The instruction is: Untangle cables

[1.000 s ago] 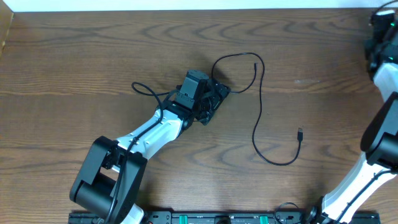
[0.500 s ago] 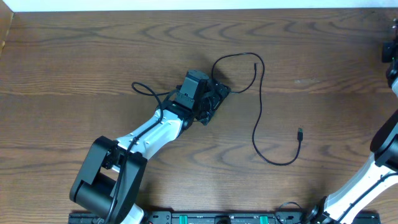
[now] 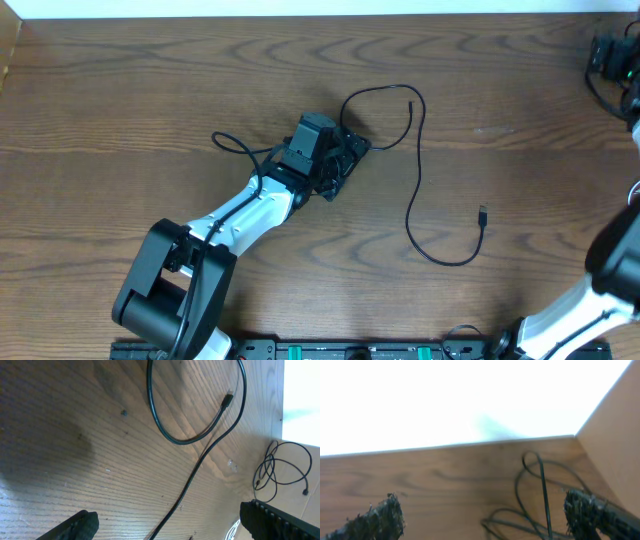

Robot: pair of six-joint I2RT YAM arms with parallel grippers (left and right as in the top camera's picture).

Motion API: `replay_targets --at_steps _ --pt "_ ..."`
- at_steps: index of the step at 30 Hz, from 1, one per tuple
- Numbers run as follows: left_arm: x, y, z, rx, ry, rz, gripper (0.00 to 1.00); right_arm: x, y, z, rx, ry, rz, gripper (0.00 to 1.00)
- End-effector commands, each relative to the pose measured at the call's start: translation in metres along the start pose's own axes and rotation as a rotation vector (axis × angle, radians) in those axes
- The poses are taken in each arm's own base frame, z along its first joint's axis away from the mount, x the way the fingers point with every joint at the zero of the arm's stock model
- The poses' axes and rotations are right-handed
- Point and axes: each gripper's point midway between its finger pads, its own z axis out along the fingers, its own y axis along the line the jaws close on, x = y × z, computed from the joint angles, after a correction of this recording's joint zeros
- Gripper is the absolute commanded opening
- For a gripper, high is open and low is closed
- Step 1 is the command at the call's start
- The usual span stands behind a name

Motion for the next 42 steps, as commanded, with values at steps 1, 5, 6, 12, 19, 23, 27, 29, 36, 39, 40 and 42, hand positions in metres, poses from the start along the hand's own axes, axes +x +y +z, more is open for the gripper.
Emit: replay_targets --at_steps 1,5,6,12,19,23,27,29,36,39,40,42 --pt "0.000 -0.005 -0.002 0.010 0.000 0.022 0.95 -0.040 0.037 -0.045 -0.075 -0.034 0.095 0.99" --pt "0.000 -0.005 -0.002 0.010 0.000 0.022 0.95 -0.021 0.101 -0.079 -0.253 0.131 0.238 0.99" --pt "0.000 -0.005 -0.002 0.010 0.000 0.022 0.95 -0.013 0.118 -0.086 -0.298 0.180 0.256 0.99" --pt "0.000 -0.005 -0.002 0.010 0.000 0.022 0.95 0.066 0.200 -0.117 -0.434 0.572 0.289 0.99" --pt "0.000 -0.005 -0.002 0.010 0.000 0.022 0.95 0.134 0.259 -0.121 -0.396 0.825 0.239 0.99" --pt "0.001 -0.005 -0.002 0.009 0.003 0.022 0.95 0.166 0.273 -0.105 -0.218 0.882 0.237 0.99" --pt "-0.005 -0.004 -0.004 0.013 0.008 0.136 0.98 0.195 0.304 -0.084 -0.115 0.882 0.232 0.99" --pt "-0.011 0.001 -0.006 0.004 0.013 0.231 0.98 0.208 0.305 -0.078 -0.020 0.881 0.254 0.99" --pt "-0.028 0.035 -0.022 -0.067 0.102 0.220 0.98 0.241 0.326 -0.057 0.016 0.898 0.297 0.98" --pt "-0.037 0.049 -0.028 -0.108 0.103 0.215 0.98 0.252 0.328 -0.050 0.030 0.905 0.309 0.95" --pt "-0.038 0.053 -0.029 -0.119 0.104 0.202 0.98 0.255 0.329 -0.047 0.035 0.907 0.316 0.94" --pt "-0.039 0.058 -0.031 -0.135 0.107 0.187 0.98 0.261 0.330 -0.044 0.041 0.913 0.328 0.85"
